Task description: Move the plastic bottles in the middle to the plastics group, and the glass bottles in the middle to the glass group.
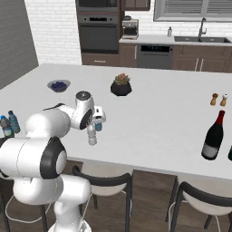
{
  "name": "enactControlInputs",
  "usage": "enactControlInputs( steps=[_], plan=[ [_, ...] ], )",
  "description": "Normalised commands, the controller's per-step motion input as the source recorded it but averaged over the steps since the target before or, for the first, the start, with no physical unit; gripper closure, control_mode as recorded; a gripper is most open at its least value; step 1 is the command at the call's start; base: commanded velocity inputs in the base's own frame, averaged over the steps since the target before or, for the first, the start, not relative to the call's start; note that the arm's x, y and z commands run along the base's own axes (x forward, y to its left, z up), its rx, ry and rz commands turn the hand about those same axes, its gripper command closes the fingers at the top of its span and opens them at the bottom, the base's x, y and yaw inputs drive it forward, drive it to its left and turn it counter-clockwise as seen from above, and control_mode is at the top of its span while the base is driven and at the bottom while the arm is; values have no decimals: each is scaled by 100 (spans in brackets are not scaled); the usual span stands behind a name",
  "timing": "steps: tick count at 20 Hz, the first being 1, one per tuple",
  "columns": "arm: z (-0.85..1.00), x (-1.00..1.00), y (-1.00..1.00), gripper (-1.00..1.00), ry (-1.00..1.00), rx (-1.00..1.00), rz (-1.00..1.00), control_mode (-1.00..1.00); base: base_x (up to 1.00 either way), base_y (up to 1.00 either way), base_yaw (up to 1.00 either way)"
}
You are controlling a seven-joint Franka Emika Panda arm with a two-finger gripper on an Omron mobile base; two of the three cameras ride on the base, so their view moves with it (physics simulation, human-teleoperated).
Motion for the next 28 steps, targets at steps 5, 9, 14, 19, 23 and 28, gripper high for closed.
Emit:
enactControlInputs(
  steps=[5,9,14,19,23,28],
  plan=[
    [-7,21,0,-100,0,0,0,-100,0,0,0],
    [-18,11,0,-100,0,0,0,-100,0,0,0],
    [-9,8,0,-100,0,0,0,-100,0,0,0],
    [-4,4,0,100,0,0,0,-100,0,0,0],
    [0,0,0,100,0,0,0,-100,0,0,0],
    [5,0,8,100,0,0,0,-100,0,0,0]
  ],
)
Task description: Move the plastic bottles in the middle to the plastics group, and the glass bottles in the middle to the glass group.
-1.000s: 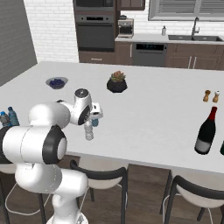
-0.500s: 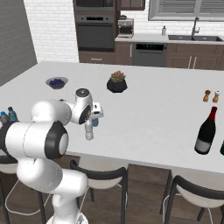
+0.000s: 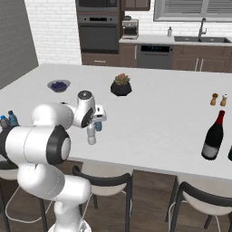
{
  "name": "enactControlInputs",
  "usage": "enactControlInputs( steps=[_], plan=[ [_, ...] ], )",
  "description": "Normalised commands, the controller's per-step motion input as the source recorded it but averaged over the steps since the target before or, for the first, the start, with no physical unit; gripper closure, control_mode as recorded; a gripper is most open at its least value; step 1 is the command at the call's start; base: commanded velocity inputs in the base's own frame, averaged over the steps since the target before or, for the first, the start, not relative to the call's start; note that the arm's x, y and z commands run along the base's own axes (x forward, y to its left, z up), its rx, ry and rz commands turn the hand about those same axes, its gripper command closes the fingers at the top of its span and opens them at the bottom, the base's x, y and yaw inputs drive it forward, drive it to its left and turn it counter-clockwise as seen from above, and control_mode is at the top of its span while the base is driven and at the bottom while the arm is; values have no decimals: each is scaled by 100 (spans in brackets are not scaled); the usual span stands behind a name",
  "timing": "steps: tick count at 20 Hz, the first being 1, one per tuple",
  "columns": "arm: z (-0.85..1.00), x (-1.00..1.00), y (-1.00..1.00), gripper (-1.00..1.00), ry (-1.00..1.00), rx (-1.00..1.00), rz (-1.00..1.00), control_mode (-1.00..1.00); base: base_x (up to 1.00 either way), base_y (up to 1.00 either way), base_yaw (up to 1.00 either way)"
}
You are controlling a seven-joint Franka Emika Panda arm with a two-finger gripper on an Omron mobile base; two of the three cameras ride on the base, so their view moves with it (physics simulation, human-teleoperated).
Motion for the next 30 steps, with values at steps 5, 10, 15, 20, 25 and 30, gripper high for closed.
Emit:
enactControlInputs(
  steps=[5,10,15,20,25,30],
  plan=[
    [25,0,32,100,0,0,0,-100,0,0,0],
    [28,-11,68,100,0,0,0,-100,0,0,0],
    [14,-15,84,100,0,0,0,-100,0,0,0],
    [15,-10,89,100,0,-1,0,-100,0,0,0],
    [13,0,79,100,0,0,0,-100,0,0,0],
    [3,-6,54,100,0,0,3,-100,0,0,0]
  ],
)
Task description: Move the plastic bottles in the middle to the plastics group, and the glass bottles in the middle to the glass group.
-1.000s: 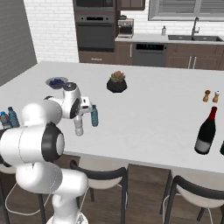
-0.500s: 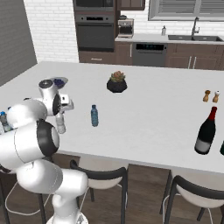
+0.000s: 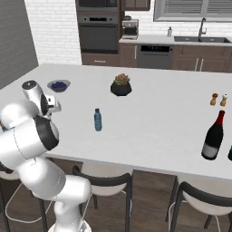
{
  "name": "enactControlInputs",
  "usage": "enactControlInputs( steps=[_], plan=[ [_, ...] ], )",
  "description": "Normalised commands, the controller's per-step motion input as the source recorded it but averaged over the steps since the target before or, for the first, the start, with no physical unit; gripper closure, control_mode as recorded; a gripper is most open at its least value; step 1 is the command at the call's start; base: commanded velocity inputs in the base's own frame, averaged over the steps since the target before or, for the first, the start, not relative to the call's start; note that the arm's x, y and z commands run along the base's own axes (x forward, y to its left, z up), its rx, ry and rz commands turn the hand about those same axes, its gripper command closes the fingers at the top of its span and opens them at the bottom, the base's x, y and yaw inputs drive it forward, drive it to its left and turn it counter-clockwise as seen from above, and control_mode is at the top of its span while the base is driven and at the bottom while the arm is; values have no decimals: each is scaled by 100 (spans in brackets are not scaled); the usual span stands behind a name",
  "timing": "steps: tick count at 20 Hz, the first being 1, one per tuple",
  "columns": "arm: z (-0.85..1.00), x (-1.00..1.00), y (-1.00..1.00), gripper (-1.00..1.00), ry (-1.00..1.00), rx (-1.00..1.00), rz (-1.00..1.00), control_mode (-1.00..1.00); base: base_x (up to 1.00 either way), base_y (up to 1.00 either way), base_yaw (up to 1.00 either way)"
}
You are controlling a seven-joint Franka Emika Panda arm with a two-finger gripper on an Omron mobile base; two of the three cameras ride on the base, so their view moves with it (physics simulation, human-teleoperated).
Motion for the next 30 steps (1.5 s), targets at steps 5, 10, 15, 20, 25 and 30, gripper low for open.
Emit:
enactControlInputs(
  steps=[5,10,15,20,25,30],
  plan=[
    [0,-6,50,100,0,0,6,-100,0,0,0],
    [0,0,40,100,0,0,6,-100,0,0,0],
    [0,0,53,100,0,0,5,-100,0,0,0],
    [0,0,54,100,0,0,6,-100,0,0,0],
    [0,0,42,100,0,0,7,-100,0,0,0],
    [-5,-3,19,100,0,0,10,-100,0,0,0]
  ],
)
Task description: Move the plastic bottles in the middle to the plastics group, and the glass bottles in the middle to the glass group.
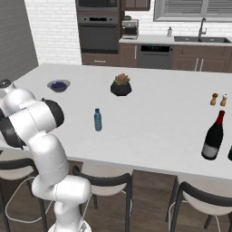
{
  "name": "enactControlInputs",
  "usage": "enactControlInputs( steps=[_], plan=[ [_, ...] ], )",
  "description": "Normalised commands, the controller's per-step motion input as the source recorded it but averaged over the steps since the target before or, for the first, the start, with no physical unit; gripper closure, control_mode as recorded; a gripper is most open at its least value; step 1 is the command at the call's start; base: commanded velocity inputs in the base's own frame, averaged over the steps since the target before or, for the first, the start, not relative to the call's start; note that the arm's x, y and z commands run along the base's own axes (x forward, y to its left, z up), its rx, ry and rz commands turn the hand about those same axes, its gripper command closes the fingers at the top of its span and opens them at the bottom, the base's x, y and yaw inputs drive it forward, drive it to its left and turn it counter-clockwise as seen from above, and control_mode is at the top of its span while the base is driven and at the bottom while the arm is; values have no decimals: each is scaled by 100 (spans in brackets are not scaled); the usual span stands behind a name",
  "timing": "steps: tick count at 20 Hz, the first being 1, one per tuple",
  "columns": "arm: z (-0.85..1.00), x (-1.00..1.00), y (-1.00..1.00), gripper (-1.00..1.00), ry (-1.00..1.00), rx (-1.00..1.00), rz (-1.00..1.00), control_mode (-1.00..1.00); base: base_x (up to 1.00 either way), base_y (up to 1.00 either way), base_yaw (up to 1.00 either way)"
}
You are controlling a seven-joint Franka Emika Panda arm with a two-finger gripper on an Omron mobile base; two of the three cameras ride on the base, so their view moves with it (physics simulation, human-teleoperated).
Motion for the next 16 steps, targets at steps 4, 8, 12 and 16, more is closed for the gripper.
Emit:
enactControlInputs(
  steps=[4,8,12,16],
  plan=[
    [-20,-6,14,100,0,0,11,-100,0,0,0],
    [-25,-6,19,100,0,0,9,-100,0,0,0],
    [-21,-1,23,100,-1,0,8,-100,0,0,0],
    [-18,0,4,100,-5,0,5,-100,0,0,0]
  ],
)
